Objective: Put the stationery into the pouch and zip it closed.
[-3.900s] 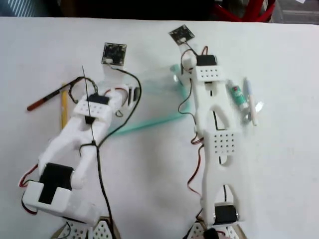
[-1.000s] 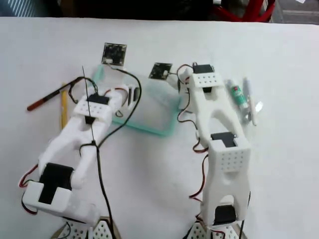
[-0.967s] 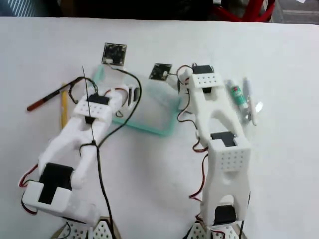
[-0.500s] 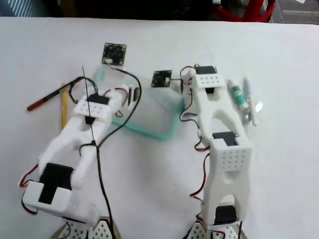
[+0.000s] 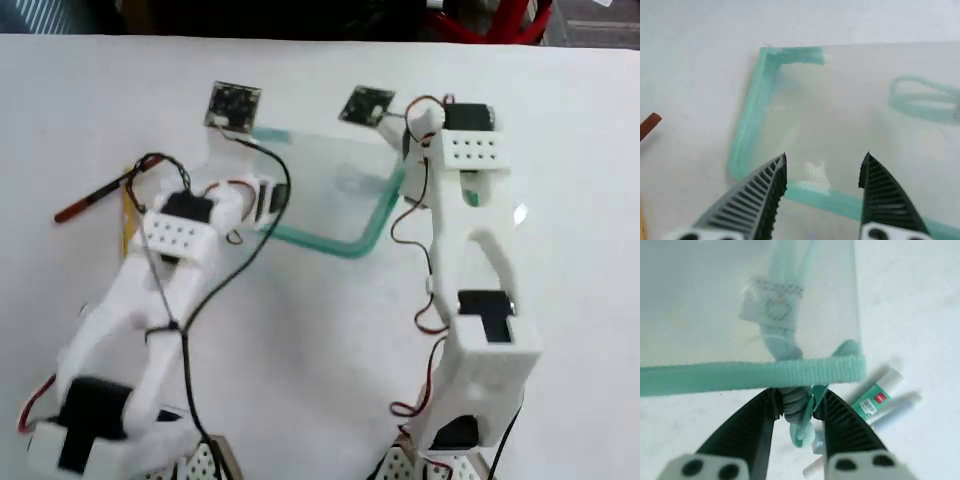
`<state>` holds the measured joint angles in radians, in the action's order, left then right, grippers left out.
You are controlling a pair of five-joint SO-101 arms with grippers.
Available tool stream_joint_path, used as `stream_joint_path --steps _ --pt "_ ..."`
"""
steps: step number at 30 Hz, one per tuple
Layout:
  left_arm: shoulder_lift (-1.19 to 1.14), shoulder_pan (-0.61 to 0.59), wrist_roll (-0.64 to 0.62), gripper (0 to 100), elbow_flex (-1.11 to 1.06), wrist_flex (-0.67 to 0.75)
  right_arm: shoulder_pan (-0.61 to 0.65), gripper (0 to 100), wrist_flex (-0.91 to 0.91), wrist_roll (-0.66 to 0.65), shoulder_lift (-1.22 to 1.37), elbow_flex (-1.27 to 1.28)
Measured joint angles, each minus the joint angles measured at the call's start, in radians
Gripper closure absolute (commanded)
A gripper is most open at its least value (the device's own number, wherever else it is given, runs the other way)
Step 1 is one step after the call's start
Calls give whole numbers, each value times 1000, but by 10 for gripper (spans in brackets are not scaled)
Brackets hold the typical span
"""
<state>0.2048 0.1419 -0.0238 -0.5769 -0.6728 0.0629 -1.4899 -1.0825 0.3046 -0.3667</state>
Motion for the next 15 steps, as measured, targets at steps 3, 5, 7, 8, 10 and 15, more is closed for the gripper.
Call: stream_joint_path --steps 3,5,7,8,10,15 --pt "170 28 18 752 -81 -38 6 980 -38 86 -115 0" --pt "316 29 63 727 -150 -46 15 980 -72 149 -192 0" --pt "489 29 100 716 -239 -48 35 980 -97 215 -261 0" --pt "585 32 114 714 -288 -49 46 981 -104 245 -292 0" --pt "783 51 132 714 -390 -64 54 981 -107 295 -336 0" --pt "1290 98 137 718 -595 -160 68 981 -107 393 -354 -3"
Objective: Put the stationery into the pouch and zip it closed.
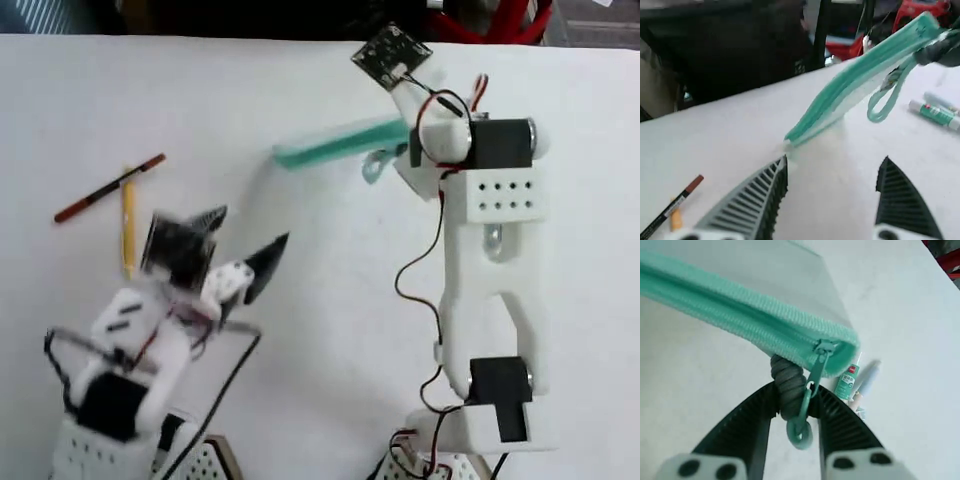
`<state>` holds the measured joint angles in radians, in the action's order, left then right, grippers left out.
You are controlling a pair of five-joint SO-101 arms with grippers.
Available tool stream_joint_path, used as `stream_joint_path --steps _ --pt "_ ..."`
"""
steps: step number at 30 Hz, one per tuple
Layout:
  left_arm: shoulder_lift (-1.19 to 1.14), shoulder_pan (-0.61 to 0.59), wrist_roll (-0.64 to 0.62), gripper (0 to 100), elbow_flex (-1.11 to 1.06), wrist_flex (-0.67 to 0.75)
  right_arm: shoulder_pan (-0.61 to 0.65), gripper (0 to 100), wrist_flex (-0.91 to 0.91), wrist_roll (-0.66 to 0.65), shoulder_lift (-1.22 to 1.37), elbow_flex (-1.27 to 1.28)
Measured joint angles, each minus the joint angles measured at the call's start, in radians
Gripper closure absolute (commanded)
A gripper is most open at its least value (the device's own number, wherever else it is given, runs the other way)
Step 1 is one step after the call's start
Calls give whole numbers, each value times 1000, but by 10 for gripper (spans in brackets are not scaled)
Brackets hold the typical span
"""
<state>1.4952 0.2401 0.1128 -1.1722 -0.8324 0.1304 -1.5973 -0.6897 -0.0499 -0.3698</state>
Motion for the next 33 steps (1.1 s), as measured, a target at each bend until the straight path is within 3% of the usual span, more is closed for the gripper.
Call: stream_joint_path --steps 5,10,17,20,24,28,33 --pt "299 18 0 718 -210 60 51 981 0 29 17 0" --pt "302 -28 3 718 -325 212 72 981 -23 34 26 -5" --pt "321 -135 9 714 -331 241 12 981 -115 34 14 -130" --pt "321 -130 51 714 -330 189 -18 981 -121 34 -20 -144" --pt "321 -23 143 714 -287 46 -18 981 -123 35 -80 -147" --pt "321 68 158 714 -207 -5 -18 981 -123 34 -157 -147" --pt "328 83 160 715 -115 -83 -12 981 -123 34 -255 -147"
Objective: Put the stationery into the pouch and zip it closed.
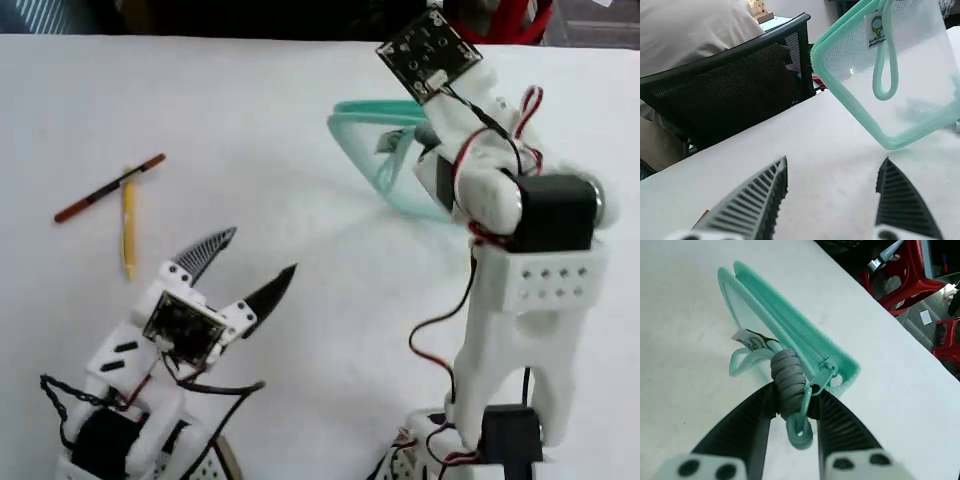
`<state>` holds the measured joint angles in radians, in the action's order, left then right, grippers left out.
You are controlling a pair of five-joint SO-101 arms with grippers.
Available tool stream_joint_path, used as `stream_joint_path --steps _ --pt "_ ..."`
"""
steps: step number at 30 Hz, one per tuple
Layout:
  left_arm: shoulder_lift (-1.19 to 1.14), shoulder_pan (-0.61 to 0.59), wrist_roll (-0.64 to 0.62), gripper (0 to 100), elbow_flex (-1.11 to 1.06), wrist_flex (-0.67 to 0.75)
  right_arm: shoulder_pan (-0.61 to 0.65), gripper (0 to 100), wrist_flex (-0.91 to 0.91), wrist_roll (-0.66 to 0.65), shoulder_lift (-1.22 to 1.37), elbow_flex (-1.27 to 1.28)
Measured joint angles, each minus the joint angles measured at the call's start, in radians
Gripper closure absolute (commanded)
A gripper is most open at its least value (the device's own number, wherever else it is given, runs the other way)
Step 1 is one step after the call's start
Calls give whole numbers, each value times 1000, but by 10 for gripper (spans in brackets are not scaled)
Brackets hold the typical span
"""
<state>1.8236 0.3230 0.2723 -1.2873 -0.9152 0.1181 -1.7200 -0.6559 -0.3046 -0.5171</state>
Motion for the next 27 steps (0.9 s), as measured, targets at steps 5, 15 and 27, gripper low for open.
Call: stream_joint_path --steps 5,15,27 --pt "3 2 0 716 123 -123 120 981 0 -34 -51 0" --pt "6 8 0 714 322 -370 445 981 0 -40 -60 -9" --pt "8 -132 25 714 414 -457 486 981 0 -114 -308 129"
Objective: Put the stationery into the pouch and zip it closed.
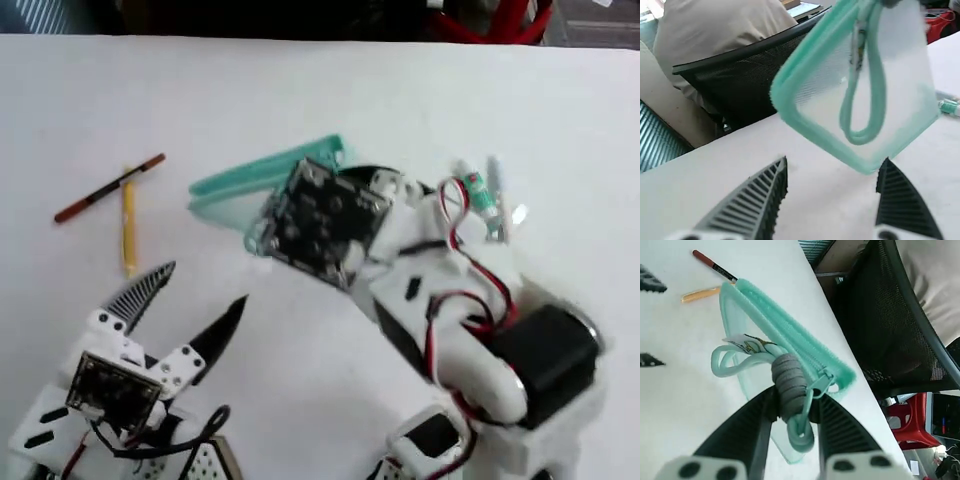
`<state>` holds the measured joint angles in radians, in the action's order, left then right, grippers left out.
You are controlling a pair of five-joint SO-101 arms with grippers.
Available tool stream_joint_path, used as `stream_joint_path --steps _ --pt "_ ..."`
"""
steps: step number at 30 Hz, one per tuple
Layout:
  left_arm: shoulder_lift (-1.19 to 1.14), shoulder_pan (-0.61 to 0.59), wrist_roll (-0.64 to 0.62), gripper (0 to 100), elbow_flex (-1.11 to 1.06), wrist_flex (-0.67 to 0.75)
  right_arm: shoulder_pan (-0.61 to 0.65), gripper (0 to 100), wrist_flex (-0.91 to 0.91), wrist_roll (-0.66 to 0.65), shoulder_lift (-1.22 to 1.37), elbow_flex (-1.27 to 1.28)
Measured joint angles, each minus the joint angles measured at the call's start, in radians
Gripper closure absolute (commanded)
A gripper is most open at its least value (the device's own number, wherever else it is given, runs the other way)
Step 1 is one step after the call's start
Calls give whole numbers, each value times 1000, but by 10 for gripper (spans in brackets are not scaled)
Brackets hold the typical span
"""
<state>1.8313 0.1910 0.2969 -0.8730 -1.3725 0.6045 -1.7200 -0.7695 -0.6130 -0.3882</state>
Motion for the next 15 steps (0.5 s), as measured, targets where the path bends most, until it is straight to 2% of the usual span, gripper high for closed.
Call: stream_joint_path --steps 3,7,10,15 --pt "0 -23 60 714 0 0 0 981 0 -91 -83 153" --pt "0 -28 75 714 -5 0 2 979 6 -204 -133 316" --pt "0 -28 75 713 -35 0 25 979 2 -238 -160 350" --pt "0 -26 75 713 -129 2 132 979 9 -262 -155 371"
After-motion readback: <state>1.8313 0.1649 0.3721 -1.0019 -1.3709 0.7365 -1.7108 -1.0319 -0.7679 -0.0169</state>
